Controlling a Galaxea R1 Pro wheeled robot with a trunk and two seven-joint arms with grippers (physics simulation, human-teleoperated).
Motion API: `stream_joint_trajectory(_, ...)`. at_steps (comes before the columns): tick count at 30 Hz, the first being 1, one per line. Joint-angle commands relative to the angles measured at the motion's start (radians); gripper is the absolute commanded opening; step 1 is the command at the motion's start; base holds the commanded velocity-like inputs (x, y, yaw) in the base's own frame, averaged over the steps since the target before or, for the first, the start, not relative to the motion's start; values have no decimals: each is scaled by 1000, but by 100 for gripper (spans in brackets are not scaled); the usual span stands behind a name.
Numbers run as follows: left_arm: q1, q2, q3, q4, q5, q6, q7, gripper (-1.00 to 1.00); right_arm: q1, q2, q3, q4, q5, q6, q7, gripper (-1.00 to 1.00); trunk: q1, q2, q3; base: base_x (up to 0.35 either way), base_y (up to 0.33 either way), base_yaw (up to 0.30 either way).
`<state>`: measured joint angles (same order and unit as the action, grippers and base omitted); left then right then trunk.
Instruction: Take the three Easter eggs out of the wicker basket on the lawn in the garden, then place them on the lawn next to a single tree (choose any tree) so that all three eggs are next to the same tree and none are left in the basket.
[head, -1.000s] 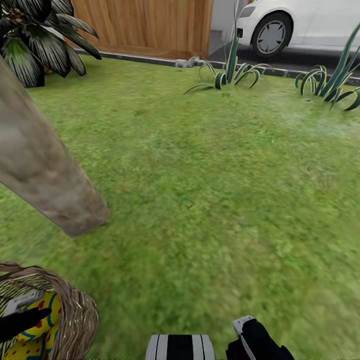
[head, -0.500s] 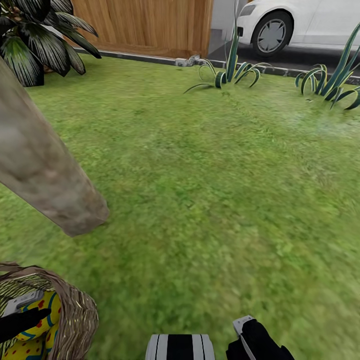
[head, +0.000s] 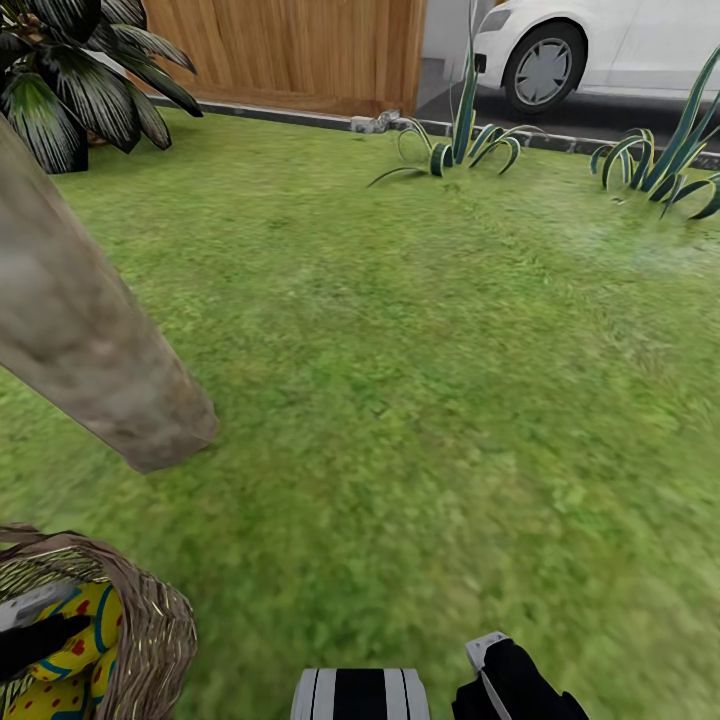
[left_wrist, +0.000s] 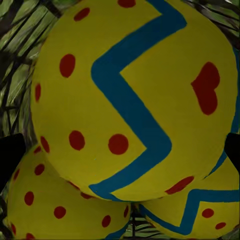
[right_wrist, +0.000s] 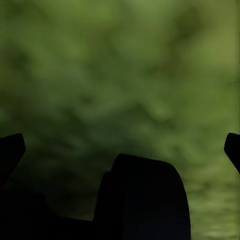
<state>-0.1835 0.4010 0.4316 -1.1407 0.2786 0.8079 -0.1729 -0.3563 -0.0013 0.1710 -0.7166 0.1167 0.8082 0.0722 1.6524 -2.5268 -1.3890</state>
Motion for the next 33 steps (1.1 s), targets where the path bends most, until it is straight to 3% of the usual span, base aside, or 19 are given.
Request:
stream_joint_trajectory(1,-1,0,8,-1,-3,5,-6,100,0,0,1,-1,11,5,8,100,0,0,-1,0,0,0)
stream_joint_trajectory(15,-1,-2,17,2,-3,4,-6,100,-1,1,1,0,11,5,8,100,0,0,-1,0,0,0)
stream_joint_trajectory(23,-1,-4,12,3,2,4,-7,100,0,0,1,0,11,5,8,100,3,-2,-32,0,0,0)
stream_joint_trajectory(27,-1,-37,10,2,-2,5,-7,100,-1,1,1,0,11,5,8,100,4,-2,-35,0,0,0)
stream_joint_trajectory(33,-1,-39,12,-3,-3,5,-7,100,0,1,2,0,11,5,8,100,4,-2,-35,0,0,0)
